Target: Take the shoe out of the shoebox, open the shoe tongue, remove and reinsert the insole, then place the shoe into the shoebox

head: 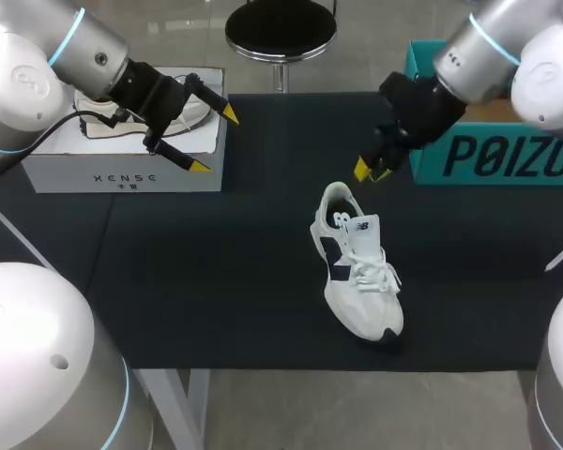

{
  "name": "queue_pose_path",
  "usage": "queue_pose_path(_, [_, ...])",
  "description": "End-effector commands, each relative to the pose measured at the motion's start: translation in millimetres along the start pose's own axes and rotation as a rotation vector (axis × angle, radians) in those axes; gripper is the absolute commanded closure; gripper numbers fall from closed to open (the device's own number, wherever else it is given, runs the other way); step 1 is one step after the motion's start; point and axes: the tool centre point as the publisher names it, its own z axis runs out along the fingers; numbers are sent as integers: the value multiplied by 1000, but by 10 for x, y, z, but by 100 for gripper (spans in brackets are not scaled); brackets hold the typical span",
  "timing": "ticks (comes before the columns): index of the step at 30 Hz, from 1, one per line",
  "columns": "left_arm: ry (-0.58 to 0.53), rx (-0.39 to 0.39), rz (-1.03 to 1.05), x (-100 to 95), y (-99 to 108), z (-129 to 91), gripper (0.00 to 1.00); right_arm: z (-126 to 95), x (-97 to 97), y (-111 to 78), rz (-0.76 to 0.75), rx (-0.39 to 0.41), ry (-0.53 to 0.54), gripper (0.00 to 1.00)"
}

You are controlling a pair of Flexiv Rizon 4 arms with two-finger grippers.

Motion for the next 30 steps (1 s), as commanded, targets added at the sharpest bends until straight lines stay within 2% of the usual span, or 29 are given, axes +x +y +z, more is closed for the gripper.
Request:
queue_pose_path(1, [3,-3,0,-6,0,1,0,47,106,58,13,40,-86,100])
queue_pose_path(9, [3,-3,0,-6,0,1,0,134,299,67,66,117,-160,100])
queue_pose_path(13, [3,-3,0,-6,0,1,0,170,397,30,123,112,-191,100])
queue_pose_path(18, [3,-3,0,-6,0,1,0,231,540,17,125,33,-149,100])
queue_pose_path(19, [3,-3,0,-6,0,1,0,246,540,21,134,32,-121,100])
queue_pose_path(30, [3,-3,0,-6,0,1,0,246,540,21,134,32,-121,100])
